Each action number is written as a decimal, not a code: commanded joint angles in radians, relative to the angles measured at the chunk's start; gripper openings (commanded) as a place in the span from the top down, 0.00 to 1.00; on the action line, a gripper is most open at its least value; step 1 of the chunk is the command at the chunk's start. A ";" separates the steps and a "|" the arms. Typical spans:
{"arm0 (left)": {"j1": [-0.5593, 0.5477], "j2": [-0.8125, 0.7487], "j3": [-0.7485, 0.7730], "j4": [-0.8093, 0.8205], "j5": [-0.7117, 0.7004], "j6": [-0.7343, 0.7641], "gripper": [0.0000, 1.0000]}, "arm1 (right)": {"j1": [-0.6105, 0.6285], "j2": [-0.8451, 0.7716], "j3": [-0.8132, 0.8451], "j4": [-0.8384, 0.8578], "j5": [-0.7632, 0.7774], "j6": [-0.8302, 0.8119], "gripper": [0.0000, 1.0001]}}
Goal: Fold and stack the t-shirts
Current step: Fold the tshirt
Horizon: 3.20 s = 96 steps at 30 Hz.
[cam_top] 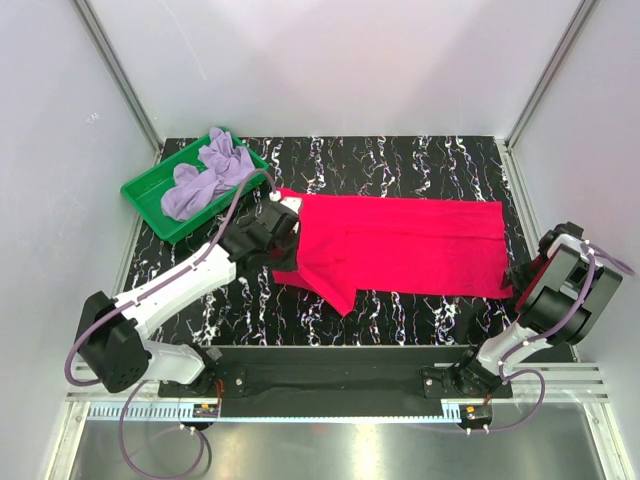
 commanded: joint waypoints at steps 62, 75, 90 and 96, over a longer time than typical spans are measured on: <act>0.273 0.528 0.677 0.061 -0.103 0.092 1.00 | 0.172 0.508 0.890 -0.364 0.000 -0.083 0.93; 0.284 0.557 0.700 0.077 -0.134 0.092 1.00 | 0.180 0.577 1.022 -0.407 -0.010 -0.106 0.54; 0.290 0.718 0.844 0.134 -0.073 0.052 0.94 | 0.238 0.432 1.082 -0.479 -0.032 -0.120 0.27; 0.296 0.809 1.028 -0.029 -0.137 0.073 0.42 | 0.358 0.386 1.037 -0.473 -0.064 -0.129 0.28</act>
